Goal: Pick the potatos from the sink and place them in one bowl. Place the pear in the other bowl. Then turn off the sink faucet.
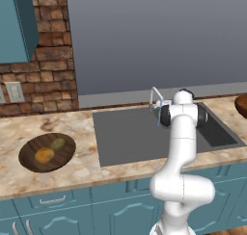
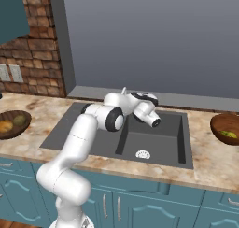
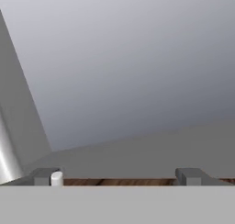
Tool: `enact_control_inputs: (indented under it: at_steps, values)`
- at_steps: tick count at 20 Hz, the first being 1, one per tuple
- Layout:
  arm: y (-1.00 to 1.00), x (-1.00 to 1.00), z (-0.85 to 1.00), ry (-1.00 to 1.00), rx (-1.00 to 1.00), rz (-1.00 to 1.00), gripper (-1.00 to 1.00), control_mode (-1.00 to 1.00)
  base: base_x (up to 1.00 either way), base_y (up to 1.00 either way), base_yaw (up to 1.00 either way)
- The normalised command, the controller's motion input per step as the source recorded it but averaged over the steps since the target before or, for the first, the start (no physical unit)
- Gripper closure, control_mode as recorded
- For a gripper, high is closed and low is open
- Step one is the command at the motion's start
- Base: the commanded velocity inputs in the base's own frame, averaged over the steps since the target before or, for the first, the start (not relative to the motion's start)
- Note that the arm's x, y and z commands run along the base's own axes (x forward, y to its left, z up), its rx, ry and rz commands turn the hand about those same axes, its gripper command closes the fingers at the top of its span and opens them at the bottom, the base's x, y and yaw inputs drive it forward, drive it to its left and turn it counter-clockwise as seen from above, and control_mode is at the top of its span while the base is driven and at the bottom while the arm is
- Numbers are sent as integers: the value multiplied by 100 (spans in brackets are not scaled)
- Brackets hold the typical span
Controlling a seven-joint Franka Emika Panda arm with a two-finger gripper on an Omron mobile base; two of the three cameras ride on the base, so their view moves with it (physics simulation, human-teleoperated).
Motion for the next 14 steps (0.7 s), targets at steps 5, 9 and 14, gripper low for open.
enact_control_inputs:
  at_steps: [5,9,14]
  values:
    - [0,23,-5,0,2,-1,-100,-100,0,0,0]
    - [0,21,-13,0,0,0,-100,-100,0,0,0]
    - [-2,19,-23,0,0,0,-100,-100,0,0,0]
